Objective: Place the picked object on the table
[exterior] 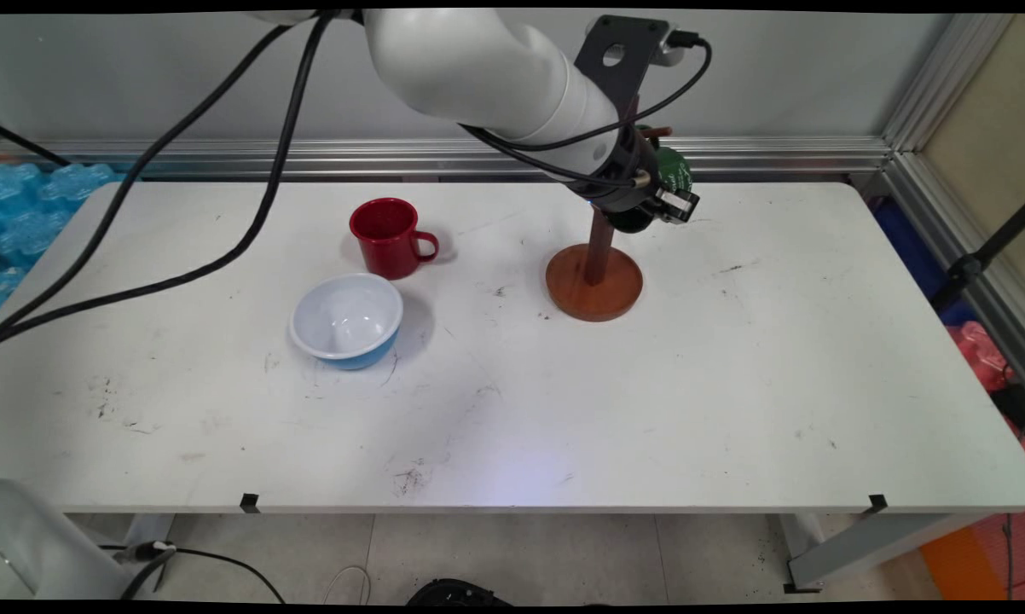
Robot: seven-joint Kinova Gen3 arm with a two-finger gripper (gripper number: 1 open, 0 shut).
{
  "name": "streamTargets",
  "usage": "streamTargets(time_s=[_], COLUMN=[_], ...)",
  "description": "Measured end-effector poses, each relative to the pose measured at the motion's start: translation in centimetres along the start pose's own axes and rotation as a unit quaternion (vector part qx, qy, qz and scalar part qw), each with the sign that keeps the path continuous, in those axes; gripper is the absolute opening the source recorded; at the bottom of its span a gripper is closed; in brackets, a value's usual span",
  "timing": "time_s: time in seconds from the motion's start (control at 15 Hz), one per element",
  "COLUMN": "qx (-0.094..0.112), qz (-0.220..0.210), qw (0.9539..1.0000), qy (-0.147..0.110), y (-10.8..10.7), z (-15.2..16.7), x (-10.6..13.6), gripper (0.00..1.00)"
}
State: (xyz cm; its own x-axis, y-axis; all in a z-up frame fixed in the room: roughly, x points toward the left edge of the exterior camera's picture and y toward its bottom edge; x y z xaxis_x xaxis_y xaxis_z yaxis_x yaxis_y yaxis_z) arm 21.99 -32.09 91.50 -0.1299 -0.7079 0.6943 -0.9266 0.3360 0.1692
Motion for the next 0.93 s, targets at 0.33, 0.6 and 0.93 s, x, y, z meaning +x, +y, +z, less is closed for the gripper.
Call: streamTargets(time_s=[0.33, 0.6, 0.93], qx=[0.000, -0.008, -0.021], qz=[0.006, 0.010, 0.015], qw=[1.0000, 0.9999, 0.9995], qy=[0.000, 0.006, 0.015], y=[-0.1, 0.2, 0.9], z=[-0.6, -1.3, -2.3], x=[-0.2, 0.1, 0.6], gripper=[0.00, 0.00, 0.00])
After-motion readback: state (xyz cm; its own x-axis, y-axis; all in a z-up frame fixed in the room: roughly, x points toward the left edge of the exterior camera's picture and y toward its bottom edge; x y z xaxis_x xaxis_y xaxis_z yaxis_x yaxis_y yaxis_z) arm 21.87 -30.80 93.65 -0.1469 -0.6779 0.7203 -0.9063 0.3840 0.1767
